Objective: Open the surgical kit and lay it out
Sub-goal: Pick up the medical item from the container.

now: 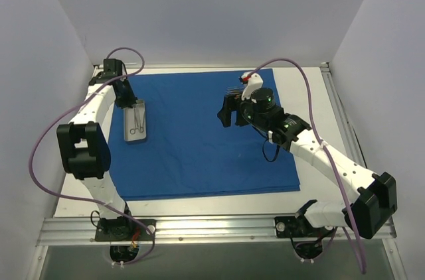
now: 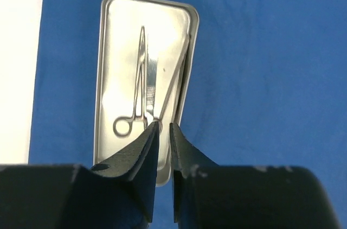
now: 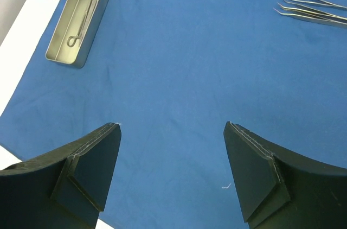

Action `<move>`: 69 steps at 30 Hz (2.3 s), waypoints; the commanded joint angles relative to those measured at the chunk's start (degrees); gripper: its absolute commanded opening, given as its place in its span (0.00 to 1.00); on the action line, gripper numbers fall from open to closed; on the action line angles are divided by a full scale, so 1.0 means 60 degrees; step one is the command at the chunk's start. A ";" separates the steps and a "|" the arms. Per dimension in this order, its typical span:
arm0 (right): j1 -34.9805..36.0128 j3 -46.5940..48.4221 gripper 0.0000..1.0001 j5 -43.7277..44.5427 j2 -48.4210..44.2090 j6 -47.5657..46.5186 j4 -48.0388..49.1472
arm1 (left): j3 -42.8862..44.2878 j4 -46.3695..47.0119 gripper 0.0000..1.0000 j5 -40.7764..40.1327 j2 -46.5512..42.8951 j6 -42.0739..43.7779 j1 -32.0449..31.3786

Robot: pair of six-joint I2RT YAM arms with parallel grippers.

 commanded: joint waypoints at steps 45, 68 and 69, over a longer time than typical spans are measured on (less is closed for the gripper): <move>-0.0043 -0.0017 0.79 0.0189 -0.0863 -0.0165 0.0034 | 0.0589 -0.0309 0.21 -0.0553 0.3080 0.0335 -0.0557; -0.0497 0.0583 0.94 -0.0776 0.0410 0.0186 -0.0040 | -0.0830 0.0392 0.02 0.1971 -0.2775 0.0994 -0.0469; -0.0497 0.0685 0.93 -0.1112 0.0469 0.0186 0.0019 | -0.1238 0.0960 0.02 0.2605 -0.3041 0.0951 -0.0470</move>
